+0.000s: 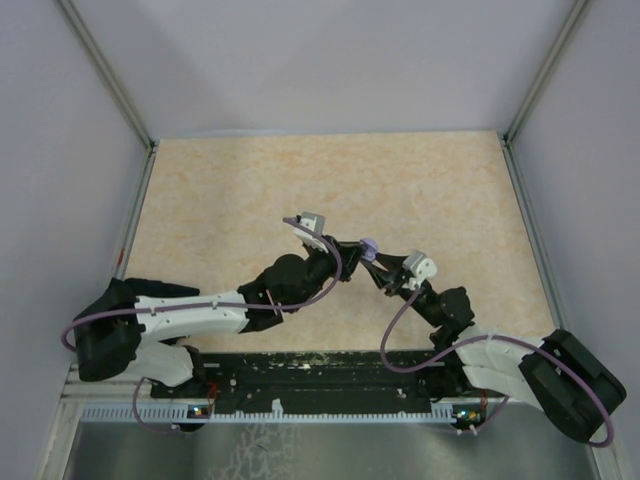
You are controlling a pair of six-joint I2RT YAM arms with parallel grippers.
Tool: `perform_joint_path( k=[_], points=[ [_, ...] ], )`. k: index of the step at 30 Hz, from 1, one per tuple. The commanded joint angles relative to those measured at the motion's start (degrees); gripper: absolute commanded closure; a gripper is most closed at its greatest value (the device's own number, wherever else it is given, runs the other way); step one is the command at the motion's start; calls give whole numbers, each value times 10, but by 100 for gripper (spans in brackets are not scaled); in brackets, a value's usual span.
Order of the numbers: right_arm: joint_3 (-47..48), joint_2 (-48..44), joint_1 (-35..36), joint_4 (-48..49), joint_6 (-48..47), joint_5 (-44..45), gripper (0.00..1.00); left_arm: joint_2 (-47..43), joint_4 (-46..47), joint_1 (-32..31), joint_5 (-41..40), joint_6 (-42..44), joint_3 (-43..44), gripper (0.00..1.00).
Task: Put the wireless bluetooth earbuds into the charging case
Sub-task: Place the earbud in the charging case.
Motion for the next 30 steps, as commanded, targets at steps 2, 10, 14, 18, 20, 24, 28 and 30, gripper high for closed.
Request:
perform_joint_path(
  k=[2,10,14,18,20,24,28,30],
  points=[
    [3,-13,-1,45,8,4,100,11,30,-9,-14,20,-6,87],
    [3,-12,-1,45,9,2,100,21,28,-16,-32,37,-3,87],
    [3,-11,-1,45,9,1,100,26,13,-18,-37,35,5,81],
    [3,-11,0,46,9,1,100,25,8,-19,-42,33,6,69],
    [3,-10,-1,46,9,1,100,21,7,-19,-44,33,4,64],
    [3,-9,0,46,10,1,100,11,7,-19,-47,32,2,55],
    [4,-7,0,47,10,1,100,-6,6,-19,-47,35,-2,46],
    [5,-6,0,47,10,1,100,-20,5,-19,-48,45,-6,43]
  ],
)
